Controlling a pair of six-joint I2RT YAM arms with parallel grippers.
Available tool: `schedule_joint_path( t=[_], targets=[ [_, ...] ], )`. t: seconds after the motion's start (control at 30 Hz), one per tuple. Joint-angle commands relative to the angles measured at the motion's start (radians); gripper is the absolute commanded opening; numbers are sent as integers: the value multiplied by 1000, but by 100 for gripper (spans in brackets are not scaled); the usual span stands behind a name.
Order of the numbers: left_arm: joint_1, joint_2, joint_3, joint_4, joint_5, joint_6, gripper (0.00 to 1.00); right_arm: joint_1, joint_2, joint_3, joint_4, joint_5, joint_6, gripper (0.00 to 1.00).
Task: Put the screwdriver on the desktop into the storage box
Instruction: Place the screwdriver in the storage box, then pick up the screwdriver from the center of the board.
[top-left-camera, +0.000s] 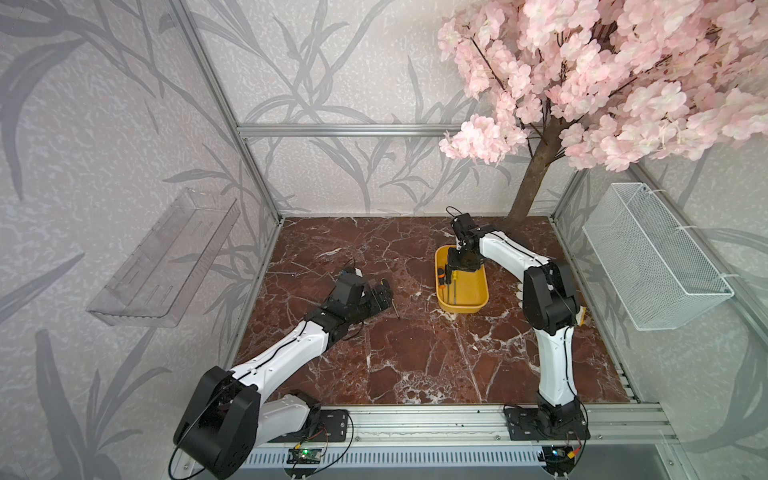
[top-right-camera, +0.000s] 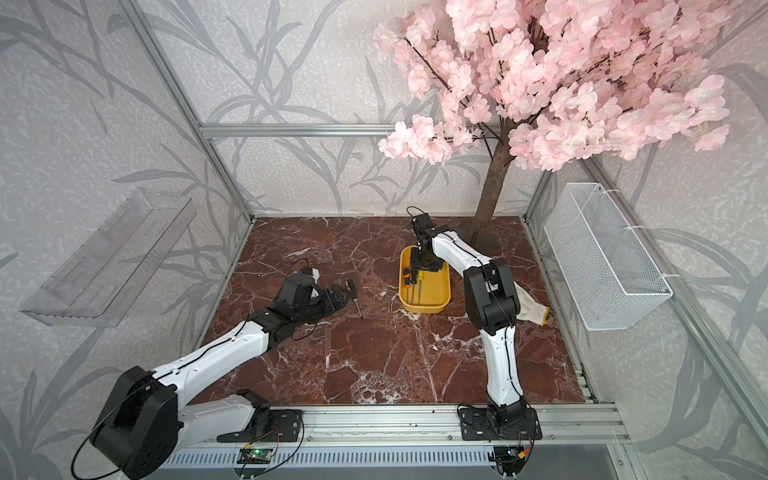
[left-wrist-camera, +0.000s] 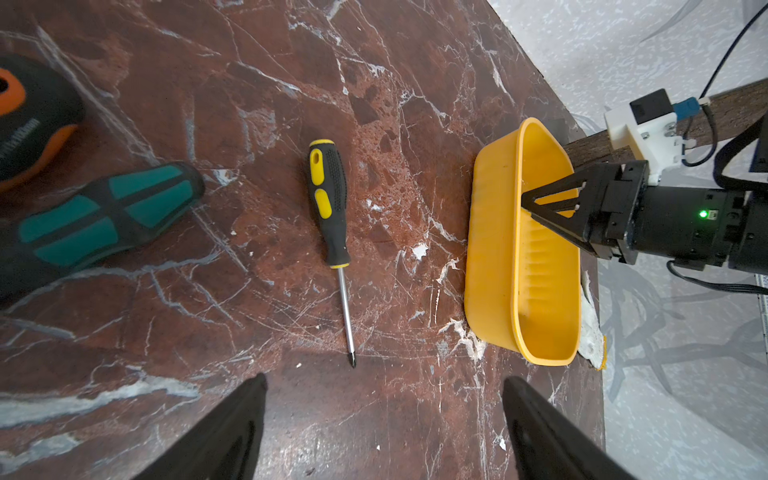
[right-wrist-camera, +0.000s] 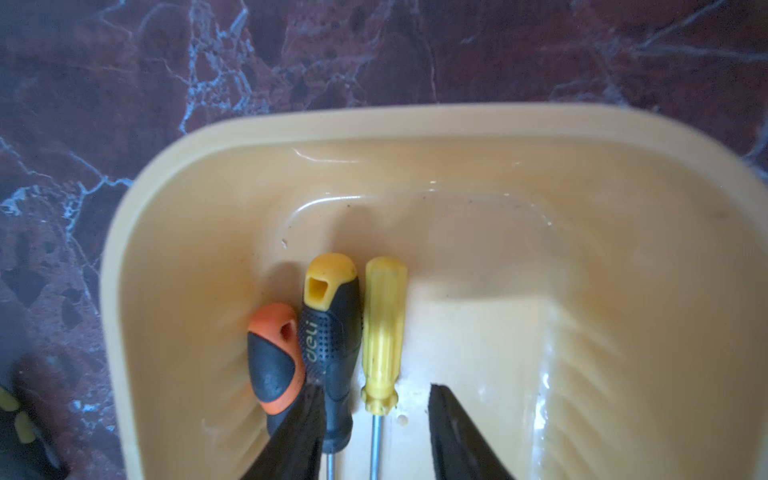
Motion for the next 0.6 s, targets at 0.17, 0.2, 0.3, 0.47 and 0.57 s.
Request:
schedule_joint_path(
  t=[0.17,0.2,0.3,0.47,0.57],
  targets=[
    [53,-46,47,-40,-60,49,90,43,-139,-1,-32,5,-24,49],
    [68,-50,56,-56,-62,59,91,54,-148,1,-34,4,-26,50],
    [125,-70,62,-75,-42,77,90,92,-169,6,-37,-5,-34,51],
    [251,-103,26,-66,34,83,91,168,-161,46,-44,-27,-43,51],
    [305,-121,6,-71,54,91,90,217,-129,99,-62,-32,-49,51]
  ],
)
